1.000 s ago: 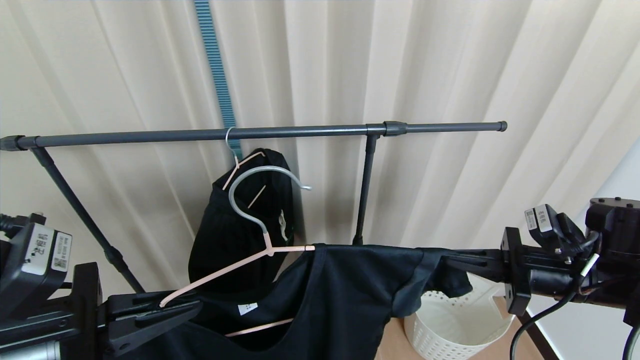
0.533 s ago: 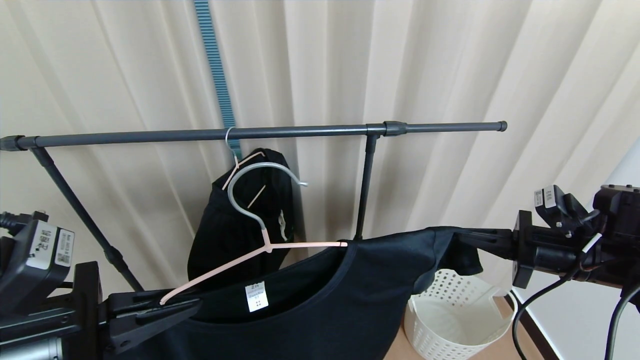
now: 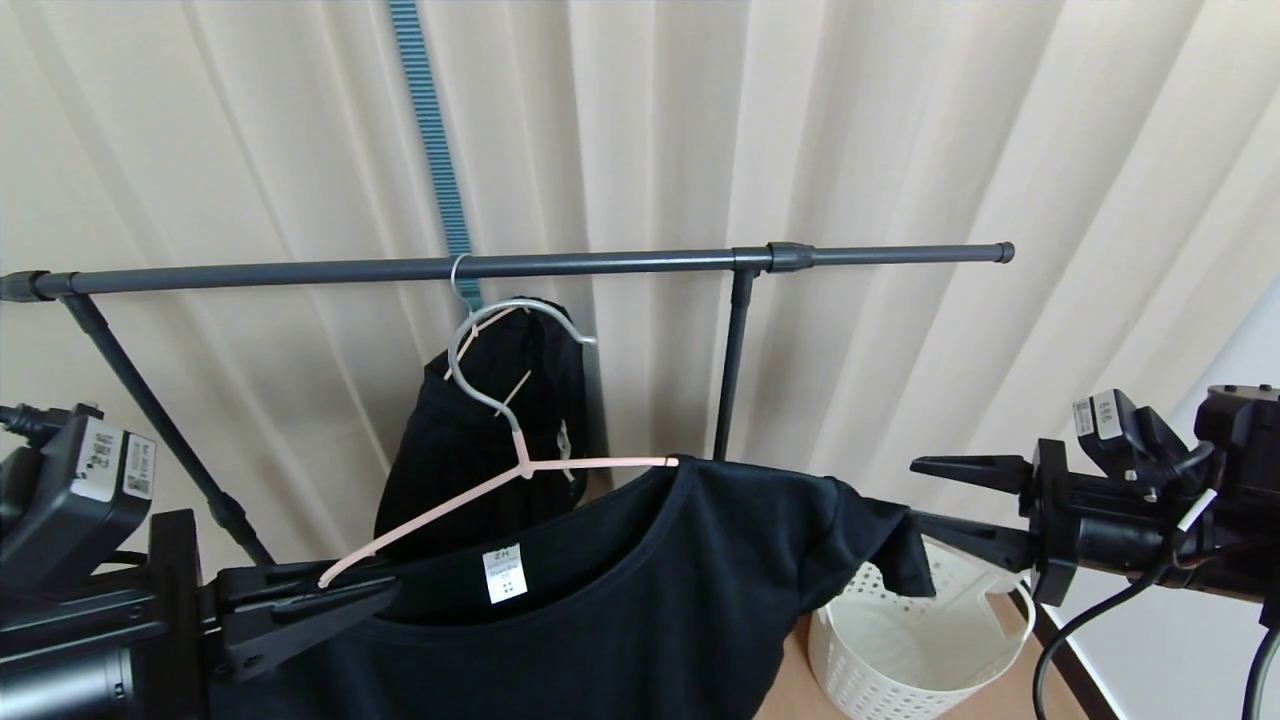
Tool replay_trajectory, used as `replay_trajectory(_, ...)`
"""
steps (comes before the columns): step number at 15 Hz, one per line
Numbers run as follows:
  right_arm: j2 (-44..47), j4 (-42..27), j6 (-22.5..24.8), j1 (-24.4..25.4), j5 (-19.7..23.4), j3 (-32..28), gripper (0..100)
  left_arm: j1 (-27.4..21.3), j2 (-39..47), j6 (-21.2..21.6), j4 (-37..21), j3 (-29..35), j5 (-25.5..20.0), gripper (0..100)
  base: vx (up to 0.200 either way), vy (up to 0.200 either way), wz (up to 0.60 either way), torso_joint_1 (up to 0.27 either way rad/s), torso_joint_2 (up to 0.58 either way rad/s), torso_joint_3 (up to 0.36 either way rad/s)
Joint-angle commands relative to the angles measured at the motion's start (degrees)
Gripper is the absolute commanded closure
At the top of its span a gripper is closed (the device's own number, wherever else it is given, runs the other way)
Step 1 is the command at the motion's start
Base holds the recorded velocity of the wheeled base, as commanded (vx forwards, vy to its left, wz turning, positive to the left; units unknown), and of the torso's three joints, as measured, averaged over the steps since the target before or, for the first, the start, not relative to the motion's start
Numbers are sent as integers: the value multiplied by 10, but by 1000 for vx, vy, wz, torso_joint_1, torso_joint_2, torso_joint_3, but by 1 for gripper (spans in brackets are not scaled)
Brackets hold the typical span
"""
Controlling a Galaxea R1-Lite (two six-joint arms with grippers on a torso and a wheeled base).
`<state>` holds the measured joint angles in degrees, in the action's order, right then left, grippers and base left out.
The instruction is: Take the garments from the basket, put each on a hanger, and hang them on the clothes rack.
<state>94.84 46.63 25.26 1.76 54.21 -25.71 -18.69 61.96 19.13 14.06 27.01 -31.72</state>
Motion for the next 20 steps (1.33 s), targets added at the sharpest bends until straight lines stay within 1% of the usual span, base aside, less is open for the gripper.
replay_trajectory(1, -25, 0, 1, 16, -1, 15, 0, 15, 19, -5, 0, 5, 0, 100, 0, 0, 0, 0, 0, 0)
replay_trajectory(4, -52, 0, 1, 46, -4, 27, 0, 44, 47, -19, 0, 16, 0, 100, 0, 0, 0, 0, 0, 0)
replay_trajectory(5, -62, 0, 0, 55, -11, 34, 0, 47, 57, -30, 0, 23, 0, 100, 0, 0, 0, 0, 0, 0)
replay_trajectory(7, -76, 0, -1, 77, -47, 36, 0, 47, 67, -58, 0, 33, 0, 100, 0, 0, 0, 0, 0, 0)
replay_trajectory(8, -84, 0, -6, 93, -75, 36, 0, 47, 69, -74, 0, 39, 1, 100, 0, 0, 0, 0, 0, 0)
replay_trajectory(9, -91, 0, -19, 110, -97, 36, 0, 47, 71, -88, 0, 44, 1, 100, 0, 0, 0, 0, 0, 0)
replay_trajectory(12, -124, 1, -96, 152, -154, 29, 0, 48, 77, -111, 0, 55, 3, 100, 0, 0, 0, 0, 0, 0)
replay_trajectory(13, -136, 0, -126, 172, -182, 23, 0, 47, 80, -119, -1, 60, 8, 100, 0, 0, 0, 0, 0, 0)
replay_trajectory(14, -141, 0, -142, 180, -198, 18, 0, 47, 82, -124, -1, 62, 14, 100, 0, 0, 0, 0, 0, 0)
replay_trajectory(15, -149, 0, -173, 194, -224, 7, 0, 47, 91, -131, -1, 68, 32, 100, 0, 0, 0, 0, 0, 0)
replay_trajectory(16, -150, 0, -195, 201, -237, 0, 0, 45, 98, -139, -2, 74, 49, 100, 0, 0, 0, 0, 0, 0)
replay_trajectory(18, -156, -1, -231, 202, -248, -15, 0, 34, 105, -161, -3, 90, 79, 100, 0, 0, 0, 0, 0, 0)
replay_trajectory(19, -157, -1, -237, 202, -249, -19, 0, 20, 105, -168, -6, 100, 100, 100, 0, 0, 0, 0, 0, 0)
replay_trajectory(20, -156, -1, -237, 202, -249, -19, 0, 7, 114, -170, -10, 110, 137, 100, 0, 0, 0, 0, 0, 0)
